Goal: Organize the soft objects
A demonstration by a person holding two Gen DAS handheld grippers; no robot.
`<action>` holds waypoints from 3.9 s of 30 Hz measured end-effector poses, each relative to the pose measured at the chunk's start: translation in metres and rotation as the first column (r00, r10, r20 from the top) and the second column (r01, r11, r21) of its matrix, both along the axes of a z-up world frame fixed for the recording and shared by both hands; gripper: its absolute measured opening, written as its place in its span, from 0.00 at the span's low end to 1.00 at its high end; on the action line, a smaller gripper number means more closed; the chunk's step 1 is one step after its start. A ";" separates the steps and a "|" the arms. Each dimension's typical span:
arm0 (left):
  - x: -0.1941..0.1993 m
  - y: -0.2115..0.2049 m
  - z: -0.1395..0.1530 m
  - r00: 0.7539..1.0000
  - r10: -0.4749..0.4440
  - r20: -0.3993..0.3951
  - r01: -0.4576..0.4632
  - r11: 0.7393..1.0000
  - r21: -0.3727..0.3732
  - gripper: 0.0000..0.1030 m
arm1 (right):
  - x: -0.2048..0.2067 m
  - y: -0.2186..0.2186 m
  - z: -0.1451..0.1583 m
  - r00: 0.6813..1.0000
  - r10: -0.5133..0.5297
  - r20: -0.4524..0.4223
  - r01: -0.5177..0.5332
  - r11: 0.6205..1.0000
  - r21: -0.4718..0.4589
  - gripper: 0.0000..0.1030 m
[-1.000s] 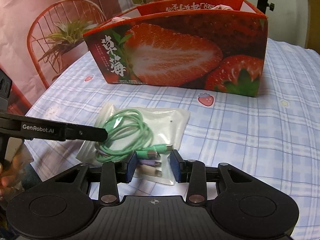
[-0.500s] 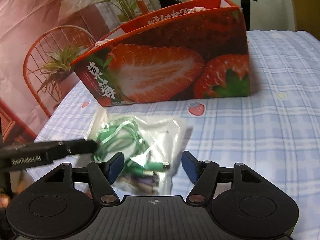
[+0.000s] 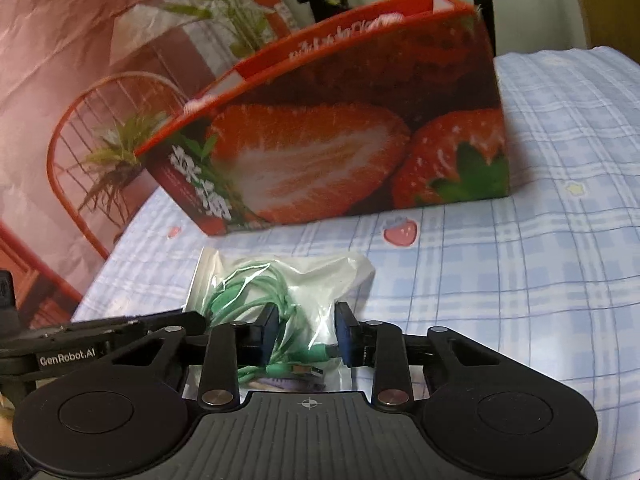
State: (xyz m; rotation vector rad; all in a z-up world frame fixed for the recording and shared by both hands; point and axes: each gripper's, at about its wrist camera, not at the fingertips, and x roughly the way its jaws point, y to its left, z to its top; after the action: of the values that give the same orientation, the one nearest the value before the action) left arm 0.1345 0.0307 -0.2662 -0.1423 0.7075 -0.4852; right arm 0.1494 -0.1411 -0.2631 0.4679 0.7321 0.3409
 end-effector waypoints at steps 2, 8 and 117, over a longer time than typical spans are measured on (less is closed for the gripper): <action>0.000 0.005 0.006 1.000 0.004 0.015 -0.004 1.000 -0.022 0.11 | -0.003 -0.001 0.007 1.000 -0.004 0.031 0.005 1.000 -0.008 0.11; -0.003 0.008 0.028 0.997 0.024 0.074 -0.022 0.999 -0.033 0.10 | -0.007 0.002 0.037 0.991 0.005 0.132 -0.003 1.000 -0.020 0.06; -0.123 -0.018 0.291 0.801 0.277 0.530 -0.418 0.893 0.164 1.00 | -0.132 -0.027 0.303 0.839 -0.270 0.471 0.422 0.871 -0.252 1.00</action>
State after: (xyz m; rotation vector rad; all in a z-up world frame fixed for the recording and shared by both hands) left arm 0.0115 0.0131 0.0245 0.1141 0.2205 -0.0461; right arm 0.0175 -0.1681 0.0397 0.1714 0.2558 -0.0447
